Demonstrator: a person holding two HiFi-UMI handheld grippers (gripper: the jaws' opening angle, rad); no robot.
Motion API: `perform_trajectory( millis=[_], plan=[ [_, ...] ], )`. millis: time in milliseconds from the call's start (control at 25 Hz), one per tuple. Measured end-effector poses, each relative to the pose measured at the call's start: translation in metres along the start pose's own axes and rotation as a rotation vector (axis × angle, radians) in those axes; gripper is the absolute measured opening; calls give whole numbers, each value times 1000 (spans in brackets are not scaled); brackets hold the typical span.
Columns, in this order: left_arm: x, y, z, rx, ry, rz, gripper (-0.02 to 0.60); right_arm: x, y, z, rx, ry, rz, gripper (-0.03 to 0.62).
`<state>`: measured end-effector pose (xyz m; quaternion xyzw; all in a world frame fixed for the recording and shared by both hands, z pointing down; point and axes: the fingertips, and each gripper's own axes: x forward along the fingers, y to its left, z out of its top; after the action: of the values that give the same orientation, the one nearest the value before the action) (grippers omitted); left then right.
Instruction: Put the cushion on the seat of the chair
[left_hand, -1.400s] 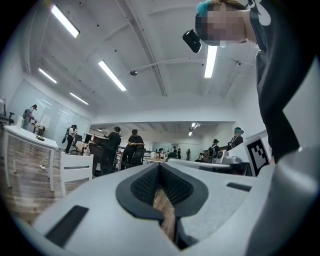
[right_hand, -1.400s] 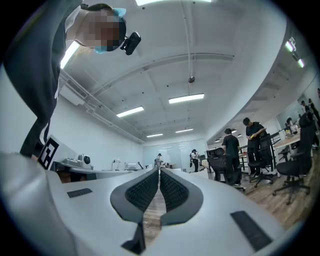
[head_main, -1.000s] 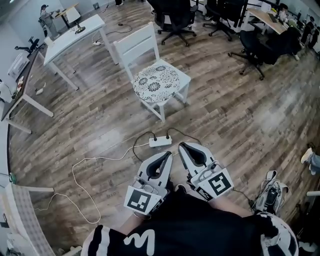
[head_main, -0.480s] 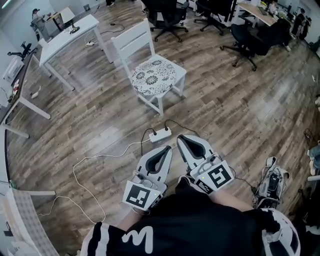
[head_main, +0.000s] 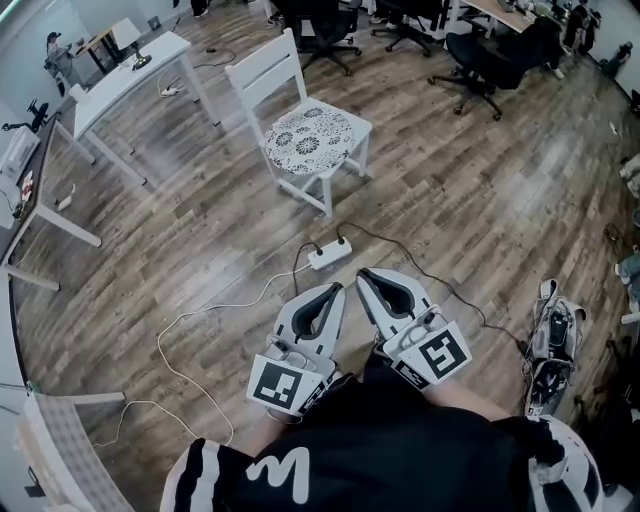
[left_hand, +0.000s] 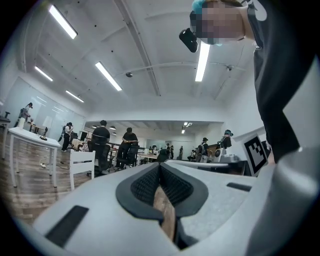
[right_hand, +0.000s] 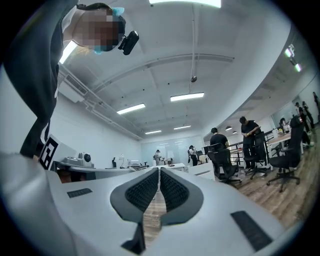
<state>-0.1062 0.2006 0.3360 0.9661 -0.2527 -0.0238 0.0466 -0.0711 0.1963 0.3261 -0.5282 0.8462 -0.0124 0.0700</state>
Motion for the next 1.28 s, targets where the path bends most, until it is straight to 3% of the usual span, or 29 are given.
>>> perform_trajectory(
  millis=[320, 1280],
  plan=[
    [-48, -6, -5, -6, 11, -45, 6, -16, 46, -6, -3, -10, -65, 26],
    [-75, -7, 8, 3, -29, -39, 6, -16, 80, -5, -60, 21, -16, 26]
  ],
)
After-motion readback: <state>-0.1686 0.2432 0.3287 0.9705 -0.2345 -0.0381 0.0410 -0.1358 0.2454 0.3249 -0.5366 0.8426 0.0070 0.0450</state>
